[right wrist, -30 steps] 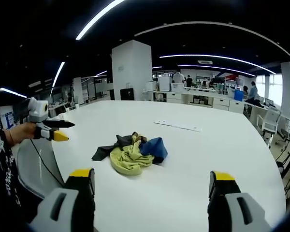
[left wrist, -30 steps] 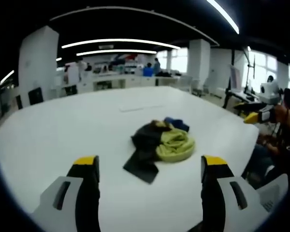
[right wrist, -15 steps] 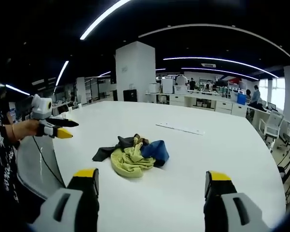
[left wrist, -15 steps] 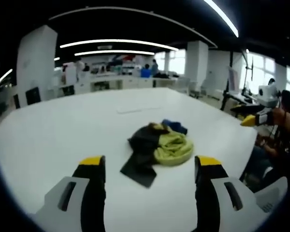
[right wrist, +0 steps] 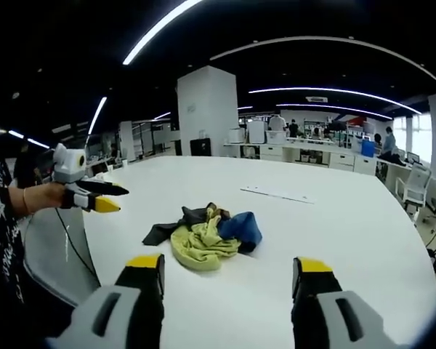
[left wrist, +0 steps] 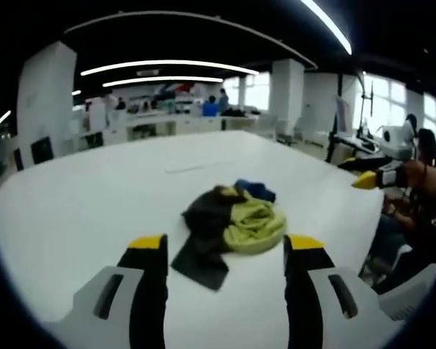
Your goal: Fold the garment on the visible template until the final outline fits inside the template.
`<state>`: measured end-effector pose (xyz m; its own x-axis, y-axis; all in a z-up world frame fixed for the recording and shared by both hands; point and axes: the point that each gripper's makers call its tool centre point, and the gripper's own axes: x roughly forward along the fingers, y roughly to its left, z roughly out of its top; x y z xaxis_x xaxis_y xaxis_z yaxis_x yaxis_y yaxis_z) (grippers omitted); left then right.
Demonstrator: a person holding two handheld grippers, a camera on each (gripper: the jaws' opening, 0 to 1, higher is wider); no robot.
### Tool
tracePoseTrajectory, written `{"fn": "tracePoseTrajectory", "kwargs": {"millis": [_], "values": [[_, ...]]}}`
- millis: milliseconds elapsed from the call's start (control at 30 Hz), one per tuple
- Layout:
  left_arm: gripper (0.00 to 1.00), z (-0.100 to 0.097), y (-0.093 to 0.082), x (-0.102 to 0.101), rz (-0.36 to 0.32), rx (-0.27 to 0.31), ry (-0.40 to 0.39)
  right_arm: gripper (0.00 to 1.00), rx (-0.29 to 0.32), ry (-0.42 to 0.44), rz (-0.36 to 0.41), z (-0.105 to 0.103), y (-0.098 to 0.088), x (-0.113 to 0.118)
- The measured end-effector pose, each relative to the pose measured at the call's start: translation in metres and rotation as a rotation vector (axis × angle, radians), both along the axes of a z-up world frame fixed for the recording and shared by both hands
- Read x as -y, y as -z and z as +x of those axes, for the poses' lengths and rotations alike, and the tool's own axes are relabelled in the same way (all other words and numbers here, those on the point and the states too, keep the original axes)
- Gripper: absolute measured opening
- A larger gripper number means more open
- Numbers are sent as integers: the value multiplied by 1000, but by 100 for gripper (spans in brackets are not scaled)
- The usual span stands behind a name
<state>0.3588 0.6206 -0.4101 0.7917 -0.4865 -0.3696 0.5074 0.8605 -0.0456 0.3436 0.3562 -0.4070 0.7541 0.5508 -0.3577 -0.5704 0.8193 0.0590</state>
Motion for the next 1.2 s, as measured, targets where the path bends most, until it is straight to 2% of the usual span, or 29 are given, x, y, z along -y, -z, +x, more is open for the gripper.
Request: {"fn": "tracePoseTrajectory", "kwargs": {"millis": [167, 467, 567, 833, 1000, 1200], "values": [[56, 8, 0, 4, -10, 6, 14, 59, 5, -16, -8, 2, 2, -4], [45, 24, 4, 10, 38, 14, 73, 43, -3, -64, 7, 11, 6, -17], [41, 29, 7, 13, 47, 15, 91, 41, -8, -82, 5, 15, 9, -22], [39, 45, 16, 21, 58, 6, 127, 37, -9, -104, 2, 29, 12, -32], [38, 56, 20, 25, 36, -6, 146, 30, -32, -119, 29, 41, 17, -38], [35, 67, 29, 26, 54, -19, 162, 30, -42, -142, 17, 53, 26, -47]]}}
